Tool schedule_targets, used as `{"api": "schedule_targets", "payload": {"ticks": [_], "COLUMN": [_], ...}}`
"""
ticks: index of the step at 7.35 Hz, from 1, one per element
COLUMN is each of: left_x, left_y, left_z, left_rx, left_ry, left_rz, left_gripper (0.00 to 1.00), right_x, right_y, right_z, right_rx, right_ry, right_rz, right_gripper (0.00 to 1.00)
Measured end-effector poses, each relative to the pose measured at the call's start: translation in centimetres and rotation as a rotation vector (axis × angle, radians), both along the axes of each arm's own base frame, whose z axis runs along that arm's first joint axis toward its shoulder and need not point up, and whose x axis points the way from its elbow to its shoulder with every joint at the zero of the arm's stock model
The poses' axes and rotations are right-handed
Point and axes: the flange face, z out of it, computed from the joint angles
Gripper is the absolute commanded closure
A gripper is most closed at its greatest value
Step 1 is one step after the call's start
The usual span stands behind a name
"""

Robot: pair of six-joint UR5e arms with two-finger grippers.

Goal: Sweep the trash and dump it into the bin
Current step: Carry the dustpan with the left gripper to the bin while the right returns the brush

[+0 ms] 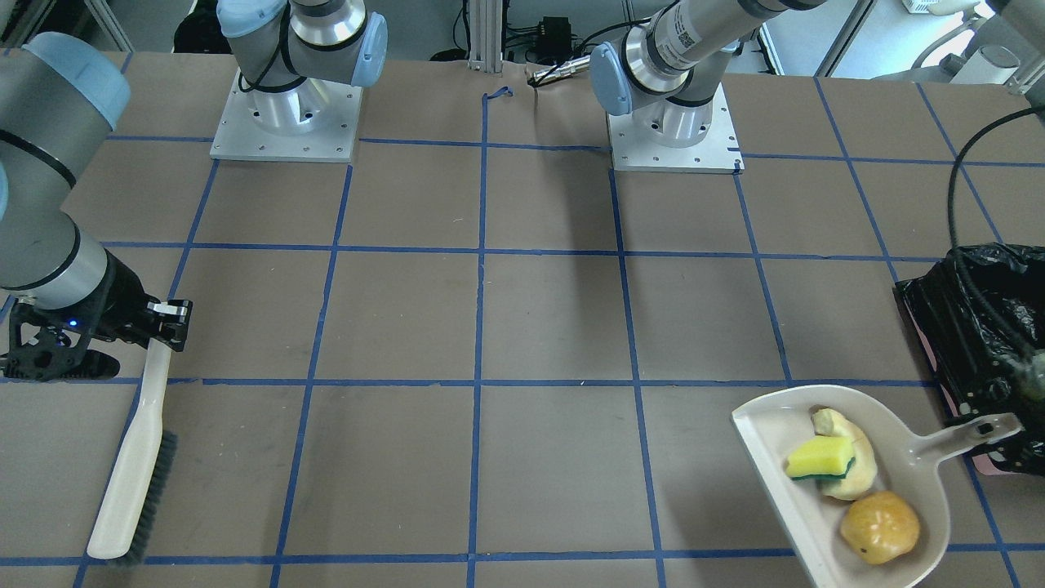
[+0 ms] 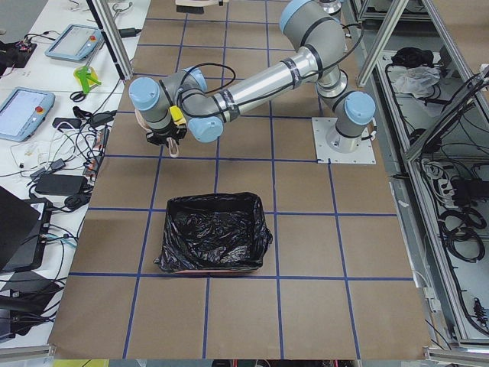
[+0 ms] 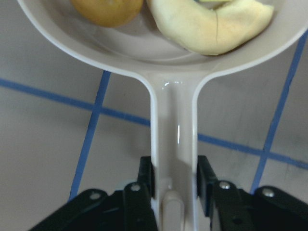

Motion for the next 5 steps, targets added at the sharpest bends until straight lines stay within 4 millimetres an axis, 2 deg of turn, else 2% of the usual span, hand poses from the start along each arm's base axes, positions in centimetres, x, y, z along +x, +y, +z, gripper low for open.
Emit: {"api": "schedule_targets", "payload": {"ticks": [1, 2, 4, 5], "left_x": [3.8, 8.4, 18.3, 22.2], "left_y": [1.3, 3.2, 8.5, 10.7], "left_z": [2.0, 3.2, 4.1, 4.7], "left_rx": [-0.009, -0.016, -0.024, -0.023], "left_ry": [-0.013, -0.02, -0.046, -0.079], "left_rz": [-0.033, -0.052, -0.08, -0.098], "left_gripper": [0.96, 0.97, 1.0, 1.0], "right_x": [-1.6, -2.8, -5.3, -6.8], "right_y": [-0.4, -0.7, -1.0, -1.2], "right_z": [-1.6, -2.9, -5.3, -7.0], "right_rx": [-0.01, -0.017, -0.011, -0.005], "right_ry": [0.004, 0.006, 0.002, -0.001], "right_rz": [0.009, 0.017, 0.02, 0.014], "right_gripper": [1.0, 1.0, 1.0, 1.0]}}
